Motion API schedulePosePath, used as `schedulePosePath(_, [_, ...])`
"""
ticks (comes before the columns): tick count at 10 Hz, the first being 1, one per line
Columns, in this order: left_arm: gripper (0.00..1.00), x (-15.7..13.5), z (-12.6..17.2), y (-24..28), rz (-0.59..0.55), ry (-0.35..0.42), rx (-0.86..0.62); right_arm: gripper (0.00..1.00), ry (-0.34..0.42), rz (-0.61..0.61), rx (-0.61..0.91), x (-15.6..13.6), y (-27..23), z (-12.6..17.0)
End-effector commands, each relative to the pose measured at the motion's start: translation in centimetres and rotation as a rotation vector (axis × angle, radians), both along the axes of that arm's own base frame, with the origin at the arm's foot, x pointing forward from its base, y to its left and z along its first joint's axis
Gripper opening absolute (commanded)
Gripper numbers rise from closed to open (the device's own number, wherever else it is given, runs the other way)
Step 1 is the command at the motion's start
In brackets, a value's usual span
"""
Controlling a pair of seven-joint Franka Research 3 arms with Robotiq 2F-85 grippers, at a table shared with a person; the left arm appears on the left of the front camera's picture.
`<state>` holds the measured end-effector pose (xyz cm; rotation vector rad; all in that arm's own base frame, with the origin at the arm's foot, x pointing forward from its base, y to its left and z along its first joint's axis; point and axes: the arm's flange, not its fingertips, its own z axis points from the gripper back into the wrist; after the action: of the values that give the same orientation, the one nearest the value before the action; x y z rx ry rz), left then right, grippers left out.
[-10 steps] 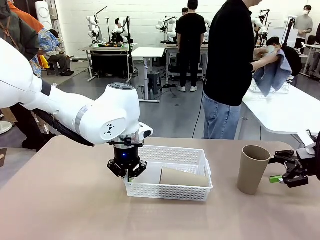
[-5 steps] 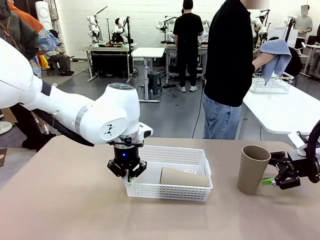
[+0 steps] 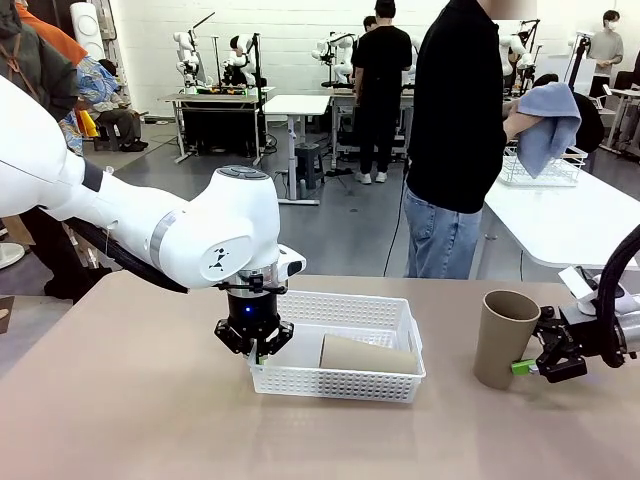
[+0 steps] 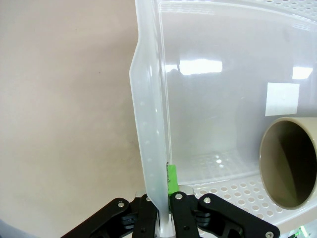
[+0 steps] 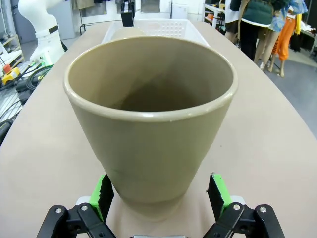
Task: Clean and organize the cups into the basket.
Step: Pick up the Reusable plastic cup from the right side of the table and stack it inside the Organizing basket in the center of the table.
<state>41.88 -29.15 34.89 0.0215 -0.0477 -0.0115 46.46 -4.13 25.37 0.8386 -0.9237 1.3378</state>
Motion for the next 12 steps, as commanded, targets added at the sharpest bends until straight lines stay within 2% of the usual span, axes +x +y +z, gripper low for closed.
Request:
schedulePosePath(1, [0.00, -0.18, -0.21, -0.07, 0.000, 0.004, 0.004, 1.00, 0.022, -0.032, 0.015, 0.52, 1.34, -0.70])
schedulePosePath(4, [0.00, -0.18, -0.21, -0.07, 0.000, 0.004, 0.004, 1.00, 0.045, 0.005, 0.077, 0.43, 2.21, -0.92])
schedulePosePath(6, [0.00, -0.18, -0.21, -0.07, 0.000, 0.004, 0.004, 1.00, 0.023, 0.021, 0.102, 0.38, 2.11, -1.02])
schedulePosePath(7, [0.00, -0.18, -0.21, -0.07, 0.000, 0.004, 0.004, 0.41, 0.019, 0.021, 0.109, 0.36, 1.97, -1.00])
schedulePosePath(8, [0.00, -0.18, -0.21, -0.07, 0.000, 0.004, 0.004, 0.41, 0.016, 0.015, 0.113, 0.36, 1.89, -1.00])
schedulePosePath(9, [0.00, -0.18, -0.21, -0.07, 0.000, 0.004, 0.004, 0.00, 0.017, 0.011, 0.115, 0.33, 1.77, -1.01])
schedulePosePath(10, [0.00, -0.18, -0.21, -0.07, 0.000, 0.004, 0.004, 0.39, 0.018, 0.007, 0.116, 0.31, 1.65, -1.00])
schedulePosePath(11, [0.00, -0.18, -0.21, -0.07, 0.000, 0.004, 0.004, 0.25, 0.021, 0.003, 0.117, 0.26, 1.53, -0.98])
schedulePosePath(12, [0.00, -0.18, -0.21, -0.07, 0.000, 0.004, 0.004, 0.00, 0.052, -0.021, 0.105, -0.05, 1.49, -0.66])
